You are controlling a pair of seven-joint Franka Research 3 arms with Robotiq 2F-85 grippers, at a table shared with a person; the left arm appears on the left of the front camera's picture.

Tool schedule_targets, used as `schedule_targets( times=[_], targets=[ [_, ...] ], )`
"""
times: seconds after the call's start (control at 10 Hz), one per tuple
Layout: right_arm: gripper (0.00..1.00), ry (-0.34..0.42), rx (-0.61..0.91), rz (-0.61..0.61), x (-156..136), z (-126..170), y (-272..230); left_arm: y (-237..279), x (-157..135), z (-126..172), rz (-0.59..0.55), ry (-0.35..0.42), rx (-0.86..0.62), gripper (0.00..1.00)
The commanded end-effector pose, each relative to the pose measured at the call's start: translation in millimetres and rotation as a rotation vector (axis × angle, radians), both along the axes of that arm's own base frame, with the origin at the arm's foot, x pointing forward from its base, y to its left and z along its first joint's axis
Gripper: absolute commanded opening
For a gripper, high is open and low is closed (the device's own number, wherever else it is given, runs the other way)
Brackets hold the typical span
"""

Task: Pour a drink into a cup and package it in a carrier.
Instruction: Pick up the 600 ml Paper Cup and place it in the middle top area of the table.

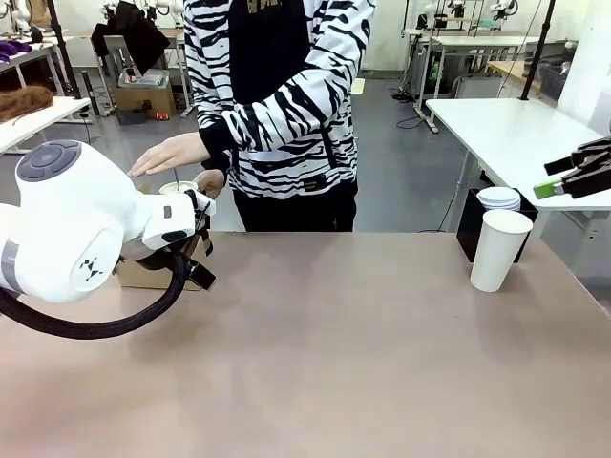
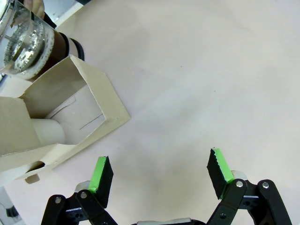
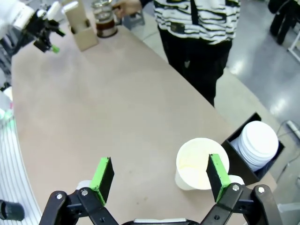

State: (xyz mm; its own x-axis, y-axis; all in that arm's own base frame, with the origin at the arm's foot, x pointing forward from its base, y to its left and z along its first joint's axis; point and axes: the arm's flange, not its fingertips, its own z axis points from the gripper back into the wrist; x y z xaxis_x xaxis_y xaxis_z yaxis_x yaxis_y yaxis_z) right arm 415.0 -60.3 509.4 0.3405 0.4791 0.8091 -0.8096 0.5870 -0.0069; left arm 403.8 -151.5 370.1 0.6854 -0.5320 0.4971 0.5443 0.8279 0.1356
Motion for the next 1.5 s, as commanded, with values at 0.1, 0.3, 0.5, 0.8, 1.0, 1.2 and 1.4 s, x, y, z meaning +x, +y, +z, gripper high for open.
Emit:
schedule_targets(
  times=[0.1,0.3,0.5,0.8,1.0,1.2,1.4],
  targets=[
    [1.0,0.003,0.076,-0.005,14.6,-20.1,-28.4,-0.2,-0.4,0.4,-0.001,-0.001,-0.001,1.0],
    [1.0,-0.029,0.21,0.037,16.7,-59.1,-76.3,-0.2,-0.4,0.4,-0.001,-0.001,-0.001,1.0],
    [1.0,-0.084,0.29,0.076,19.5,-104.7,-102.5,-0.2,-0.4,0.4,-0.001,-0.001,-0.001,1.0],
    [1.0,-0.165,0.383,0.111,41.9,-179.4,-110.0,-0.2,-0.4,0.4,-0.001,-0.001,-0.001,1.0],
    [1.0,-0.209,0.459,0.089,54.9,-214.7,-100.4,-0.2,-0.4,0.4,-0.001,-0.001,-0.001,1.0],
    [1.0,-0.209,0.486,0.001,55.1,-219.4,-96.2,-0.2,-0.4,0.4,-0.001,-0.001,-0.001,1.0],
    [1.0,-0.169,0.467,0.073,48.2,-226.4,-90.6,-0.2,-0.4,0.4,-0.001,-0.001,-0.001,1.0]
  ],
)
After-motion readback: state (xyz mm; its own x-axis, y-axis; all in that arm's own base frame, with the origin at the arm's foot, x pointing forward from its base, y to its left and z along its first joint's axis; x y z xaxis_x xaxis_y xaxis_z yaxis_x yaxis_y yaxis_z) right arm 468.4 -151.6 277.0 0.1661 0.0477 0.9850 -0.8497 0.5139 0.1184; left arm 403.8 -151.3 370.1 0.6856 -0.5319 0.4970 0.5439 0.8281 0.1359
